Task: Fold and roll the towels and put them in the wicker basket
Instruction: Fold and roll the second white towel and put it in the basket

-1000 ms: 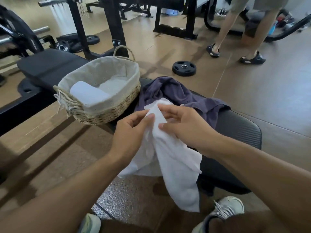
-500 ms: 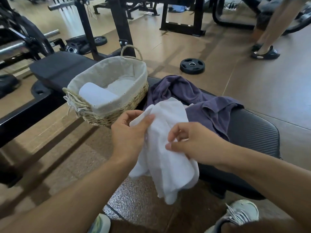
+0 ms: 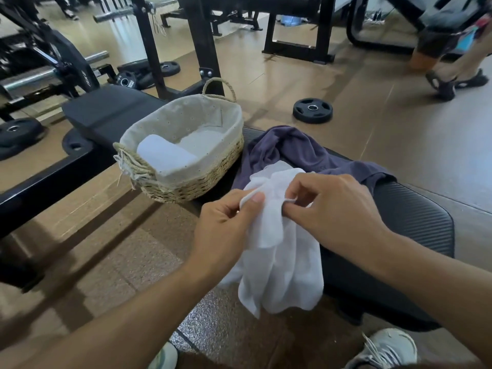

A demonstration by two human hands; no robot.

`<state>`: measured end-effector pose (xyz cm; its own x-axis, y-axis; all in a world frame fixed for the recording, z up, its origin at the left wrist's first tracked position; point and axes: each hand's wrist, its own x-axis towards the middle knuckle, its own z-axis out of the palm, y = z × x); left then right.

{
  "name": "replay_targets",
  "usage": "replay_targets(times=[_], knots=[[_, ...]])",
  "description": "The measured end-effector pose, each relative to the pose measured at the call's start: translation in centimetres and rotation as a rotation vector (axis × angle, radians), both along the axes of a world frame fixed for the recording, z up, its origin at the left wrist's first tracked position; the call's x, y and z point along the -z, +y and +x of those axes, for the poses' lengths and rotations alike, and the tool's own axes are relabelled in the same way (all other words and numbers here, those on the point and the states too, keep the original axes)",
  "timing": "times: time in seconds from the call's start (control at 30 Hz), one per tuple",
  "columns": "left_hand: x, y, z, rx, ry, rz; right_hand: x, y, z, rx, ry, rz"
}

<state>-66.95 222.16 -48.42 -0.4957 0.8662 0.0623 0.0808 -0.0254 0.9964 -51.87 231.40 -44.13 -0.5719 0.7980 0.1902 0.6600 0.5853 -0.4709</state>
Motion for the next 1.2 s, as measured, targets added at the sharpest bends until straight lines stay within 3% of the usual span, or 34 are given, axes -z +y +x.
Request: replay_targets(times=[0.1, 0.27, 0.4, 0.53, 0.67, 0.93, 1.2], knots=[[0.1, -0.2, 0.1, -0.059, -0.092, 0.013, 0.1, 0.8, -0.4, -0.043, 0.038, 0.042], [0.3, -0.3, -0.2, -0.05, -0.121, 0.018, 1.4, 1.2, -0.7, -0.374, 0.141, 0.283], [0.3, -0.4, -0.6, -0.072, -0.084, 0.039, 1.7, 1.2, -0.9, -0.506, 0.093, 0.17], [0.3, -0.5, -0.8, -0.067, -0.025, 0.036, 1.1, 1.1, -1.0, -0.475, 0.087, -0.024], [0.1, -0.8, -0.5, -0.056, -0.002, 0.03, 1.2, 1.3, -0.9, -0.267, 0.081, 0.131], [0.0, -1.0, -0.3, 0.008, 0.018, 0.031, 0.6, 1.1, -0.8, -0.299, 0.239, -0.026], [-0.2, -1.3, 0.1, 0.044, -0.062, 0.039, 0.7, 1.4, -0.7, -0.277, 0.223, -0.094]])
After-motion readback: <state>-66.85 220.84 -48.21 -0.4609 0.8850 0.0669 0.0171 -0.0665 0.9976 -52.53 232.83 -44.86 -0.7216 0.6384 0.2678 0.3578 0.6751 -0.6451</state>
